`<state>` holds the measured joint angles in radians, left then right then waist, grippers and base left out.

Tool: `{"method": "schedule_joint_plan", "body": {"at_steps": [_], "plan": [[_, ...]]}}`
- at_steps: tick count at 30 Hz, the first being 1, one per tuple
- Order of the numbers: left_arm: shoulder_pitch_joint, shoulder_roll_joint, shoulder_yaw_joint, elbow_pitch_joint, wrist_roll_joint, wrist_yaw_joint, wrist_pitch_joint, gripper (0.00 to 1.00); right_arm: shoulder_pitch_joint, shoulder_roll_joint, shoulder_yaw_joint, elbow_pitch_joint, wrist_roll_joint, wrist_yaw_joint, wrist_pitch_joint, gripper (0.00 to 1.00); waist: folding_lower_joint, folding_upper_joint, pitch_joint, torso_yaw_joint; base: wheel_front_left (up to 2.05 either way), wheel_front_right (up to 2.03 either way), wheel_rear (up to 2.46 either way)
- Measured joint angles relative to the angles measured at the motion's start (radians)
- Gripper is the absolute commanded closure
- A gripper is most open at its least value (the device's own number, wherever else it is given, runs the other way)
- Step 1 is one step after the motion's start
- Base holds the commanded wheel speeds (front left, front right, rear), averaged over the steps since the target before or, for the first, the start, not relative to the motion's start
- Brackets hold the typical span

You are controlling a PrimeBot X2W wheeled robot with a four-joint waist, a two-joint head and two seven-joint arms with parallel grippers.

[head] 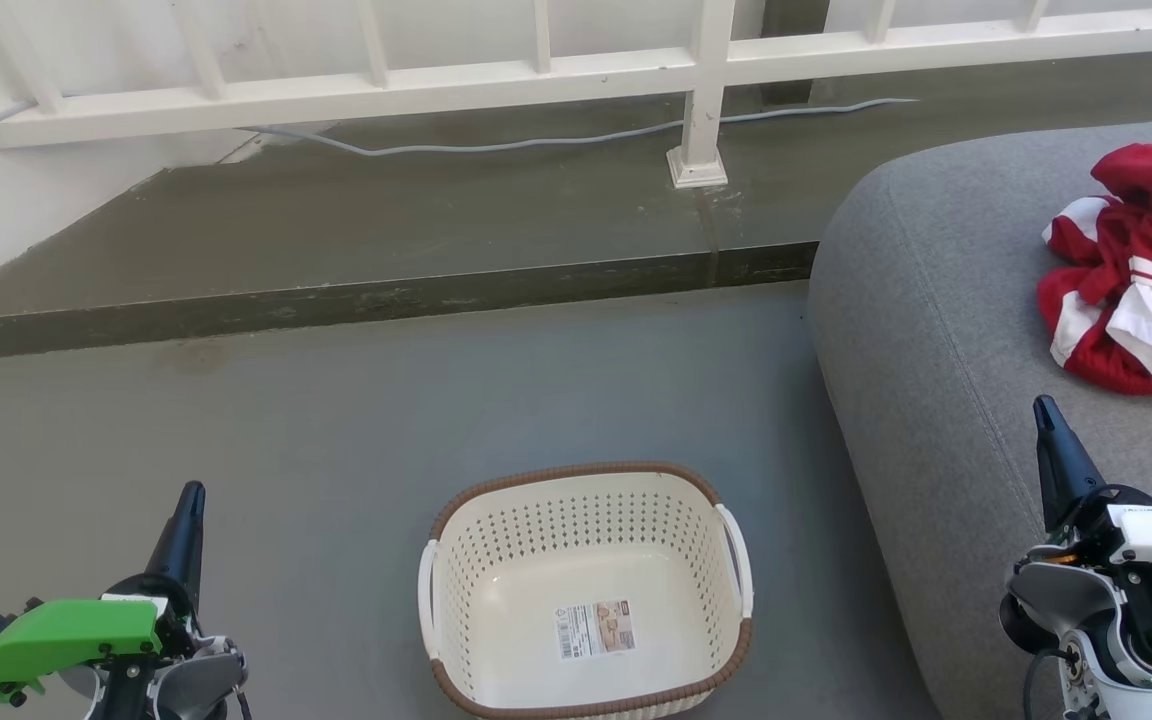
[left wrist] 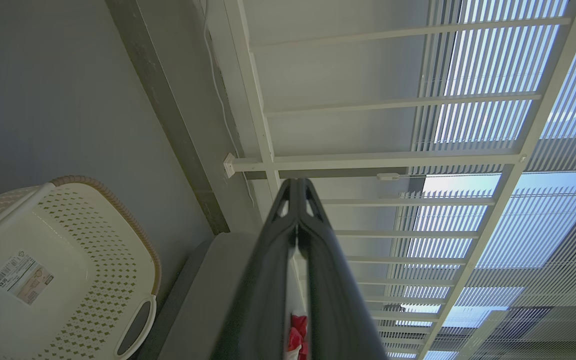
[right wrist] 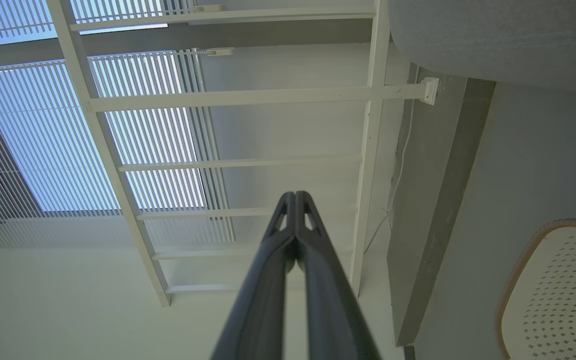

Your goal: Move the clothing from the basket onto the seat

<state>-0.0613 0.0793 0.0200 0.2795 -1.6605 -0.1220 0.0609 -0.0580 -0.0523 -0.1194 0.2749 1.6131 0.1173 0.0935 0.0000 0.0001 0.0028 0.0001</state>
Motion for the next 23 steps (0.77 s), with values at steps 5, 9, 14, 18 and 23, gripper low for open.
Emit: {"method": "schedule_joint_plan", "body": {"at_steps": [5,9,14,18,23], "plan": [[0.000,0.000,0.001,0.000,0.000,0.000,0.000,1.00,0.000,0.000,0.000,0.000,0.000,0.000,0.000,1.00,0.0000,0.0000,0.000,0.000,0.00,0.00,0.00],[0.000,0.000,0.001,-0.001,0.000,0.000,0.000,1.00,0.000,0.002,0.000,0.000,0.000,0.000,0.000,1.00,0.0000,-0.0001,0.000,0.000,0.00,0.00,0.00],[0.000,-0.001,0.002,-0.001,0.000,0.000,0.000,1.00,0.000,0.003,-0.001,0.000,0.000,0.000,0.000,1.00,0.0000,0.0000,0.000,0.000,0.00,0.00,0.00],[0.000,-0.001,0.003,-0.001,0.000,0.000,0.000,1.00,0.000,0.003,-0.001,0.000,0.000,0.000,0.000,1.00,0.0000,0.0000,0.000,0.000,0.00,0.00,0.00],[0.000,-0.001,0.003,-0.001,0.000,0.000,0.000,1.00,0.000,0.003,-0.001,0.000,0.000,0.000,0.000,1.00,0.0000,0.0000,0.000,0.000,0.00,0.00,0.00]]}}
